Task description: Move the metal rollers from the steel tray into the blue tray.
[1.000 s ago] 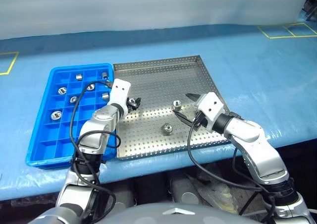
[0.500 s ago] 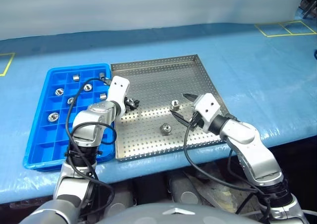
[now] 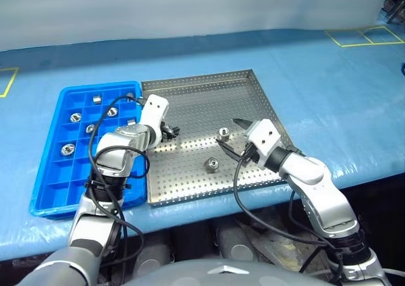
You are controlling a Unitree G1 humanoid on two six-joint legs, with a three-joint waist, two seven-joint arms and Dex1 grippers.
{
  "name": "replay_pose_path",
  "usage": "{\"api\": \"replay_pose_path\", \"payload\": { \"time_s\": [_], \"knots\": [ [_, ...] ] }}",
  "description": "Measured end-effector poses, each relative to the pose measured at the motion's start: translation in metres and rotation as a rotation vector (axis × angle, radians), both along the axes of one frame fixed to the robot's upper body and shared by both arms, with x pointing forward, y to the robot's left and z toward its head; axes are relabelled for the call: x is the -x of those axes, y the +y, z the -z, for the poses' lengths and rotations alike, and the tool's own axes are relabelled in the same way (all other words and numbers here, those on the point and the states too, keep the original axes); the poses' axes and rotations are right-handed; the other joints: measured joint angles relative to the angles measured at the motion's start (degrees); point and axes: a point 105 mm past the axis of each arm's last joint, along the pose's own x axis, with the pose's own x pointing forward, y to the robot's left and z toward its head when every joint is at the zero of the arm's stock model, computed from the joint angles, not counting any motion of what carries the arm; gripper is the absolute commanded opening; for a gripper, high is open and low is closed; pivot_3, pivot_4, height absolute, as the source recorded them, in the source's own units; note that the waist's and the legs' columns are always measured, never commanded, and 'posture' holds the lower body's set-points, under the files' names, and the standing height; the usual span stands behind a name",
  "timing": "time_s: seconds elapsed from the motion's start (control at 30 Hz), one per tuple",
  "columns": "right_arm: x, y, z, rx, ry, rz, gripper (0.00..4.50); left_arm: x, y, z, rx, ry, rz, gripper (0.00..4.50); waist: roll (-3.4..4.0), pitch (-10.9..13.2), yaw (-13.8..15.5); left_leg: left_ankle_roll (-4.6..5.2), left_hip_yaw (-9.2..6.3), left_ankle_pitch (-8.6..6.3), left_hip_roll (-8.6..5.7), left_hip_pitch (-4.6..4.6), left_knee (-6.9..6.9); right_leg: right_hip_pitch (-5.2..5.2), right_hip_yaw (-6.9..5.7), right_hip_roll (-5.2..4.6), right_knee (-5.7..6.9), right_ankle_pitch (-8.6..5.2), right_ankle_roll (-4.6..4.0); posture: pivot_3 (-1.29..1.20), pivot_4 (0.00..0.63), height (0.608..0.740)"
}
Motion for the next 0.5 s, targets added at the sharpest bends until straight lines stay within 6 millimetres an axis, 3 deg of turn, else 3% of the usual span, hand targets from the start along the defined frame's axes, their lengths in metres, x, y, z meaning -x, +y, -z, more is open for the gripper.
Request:
{"api": "replay_pose_path", "payload": {
  "time_s": [0.27,0.37,0.47,0.5],
  "knots": [
    [0.000,0.000,0.000,0.002,-0.003,0.001,3.81,-0.002,0.000,0.002,0.004,0.003,0.002,3.92,0.05,-0.03,0.00,-0.01,0.01,0.01,-0.02,0.12,0.00,0.10,0.01,0.00,0.04,0.00,0.01,-0.25,0.150,0.740],
    [0.000,0.000,-0.001,0.001,-0.006,0.000,3.81,-0.002,-0.002,0.004,0.010,0.011,0.005,3.30,0.11,-0.07,0.02,-0.01,0.01,0.01,-0.03,0.16,0.00,0.14,0.02,0.00,0.03,0.00,0.01,-0.25,0.150,0.740],
    [0.000,0.001,-0.002,-0.003,-0.012,-0.003,3.81,-0.001,-0.004,0.009,0.018,0.035,0.008,2.34,0.13,-0.08,0.01,-0.01,0.01,0.01,-0.04,0.16,0.00,0.14,0.03,0.00,0.03,0.00,0.01,-0.25,0.150,0.740],
    [0.000,0.001,-0.002,-0.003,-0.013,-0.003,3.81,0.002,-0.005,0.016,0.021,0.065,0.009,2.34,0.11,-0.07,0.01,-0.01,0.01,0.01,-0.04,0.10,0.00,0.09,0.03,0.00,0.02,0.00,0.02,-0.25,0.150,0.740]
  ]
}}
